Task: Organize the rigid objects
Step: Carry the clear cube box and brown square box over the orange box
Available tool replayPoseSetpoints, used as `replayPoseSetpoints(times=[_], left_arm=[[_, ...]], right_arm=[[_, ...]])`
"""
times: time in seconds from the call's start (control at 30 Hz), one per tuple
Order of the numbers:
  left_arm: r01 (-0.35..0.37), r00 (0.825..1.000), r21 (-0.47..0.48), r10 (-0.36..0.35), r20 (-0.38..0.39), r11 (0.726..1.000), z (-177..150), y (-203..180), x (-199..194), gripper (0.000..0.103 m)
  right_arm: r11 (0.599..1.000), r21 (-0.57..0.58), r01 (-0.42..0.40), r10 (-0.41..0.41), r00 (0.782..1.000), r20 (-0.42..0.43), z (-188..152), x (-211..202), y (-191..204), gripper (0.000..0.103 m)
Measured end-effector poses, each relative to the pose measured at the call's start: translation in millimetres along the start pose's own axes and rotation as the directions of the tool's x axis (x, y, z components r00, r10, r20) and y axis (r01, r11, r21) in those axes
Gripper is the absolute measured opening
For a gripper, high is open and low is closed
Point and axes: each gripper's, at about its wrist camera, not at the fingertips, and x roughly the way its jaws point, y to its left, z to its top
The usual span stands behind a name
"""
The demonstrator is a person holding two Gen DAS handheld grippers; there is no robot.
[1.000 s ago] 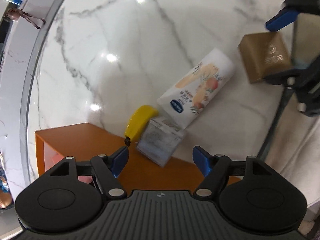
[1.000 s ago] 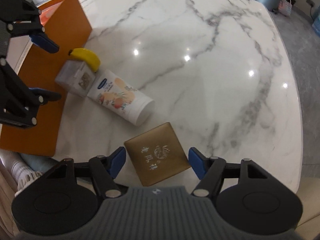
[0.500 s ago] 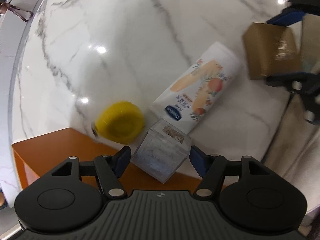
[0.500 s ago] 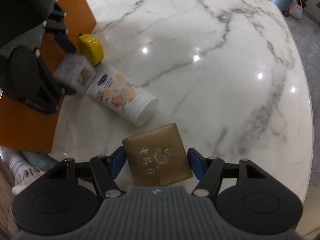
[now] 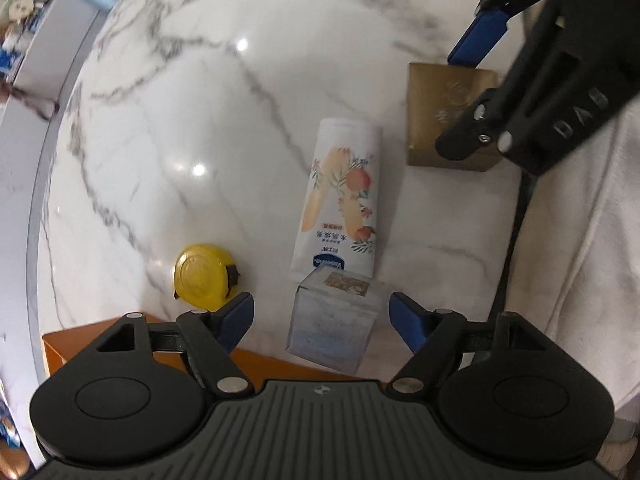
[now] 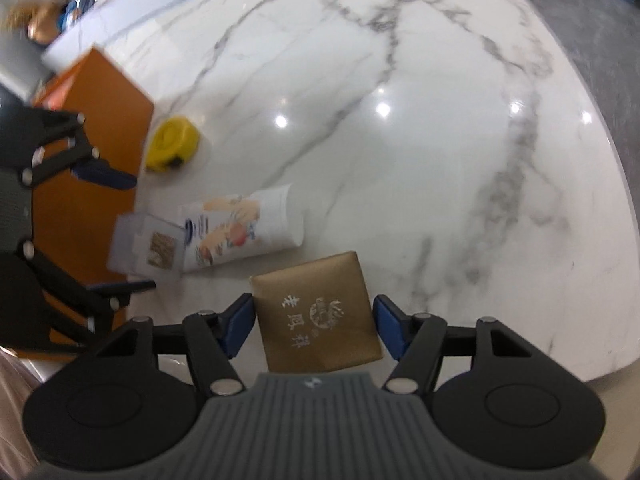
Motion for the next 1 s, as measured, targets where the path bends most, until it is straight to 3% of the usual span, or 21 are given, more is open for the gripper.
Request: replayPoseSetpoints(times=[0.13, 0.27, 0.33, 0.43, 0.6, 0.8, 1.0], left_arm=[[0.007, 1.000, 0.039, -0.006, -0.005, 0.999, -2, -9, 2, 0.090], [-0.002, 1.000, 0.022, 0.002, 0.011, 1.000, -1, -12, 12, 0.075], [0.011, 1.000, 0.015, -0.011, 0.020, 1.000, -3, -10, 13, 0.068], [0.025, 0.999, 0.006, -0.025, 0.043, 1.000, -7, -11, 11, 0.057], [0.022, 0.998, -0.093, -0.017, 0.059, 0.995, -12, -9, 12, 0.057], [0.064, 0.987, -0.289, -0.018, 0.159, 0.955, -28, 5, -14, 0.056], [0.143, 0.957, -0.450, -0.007, 0.291, 0.882, -63, 13, -60, 0.056]], right_arm=[[1.000, -0.027, -0.010, 0.009, 1.000, -0.028, -3, 0, 6, 0.072], [0.993, -0.102, 0.058, -0.063, 0.997, -0.045, -4, 7, 21, 0.071], [0.993, -0.094, 0.077, -0.083, 0.995, -0.062, -5, 9, 18, 0.063], [0.993, -0.085, 0.085, -0.090, 0.995, -0.047, -6, 9, 17, 0.063], [0.994, -0.071, 0.088, -0.091, 0.995, -0.039, -6, 10, 16, 0.063], [0.993, -0.057, 0.099, -0.100, 0.995, -0.028, -6, 8, 15, 0.062], [0.993, -0.084, 0.082, -0.077, 0.995, 0.059, -11, -7, 19, 0.062]])
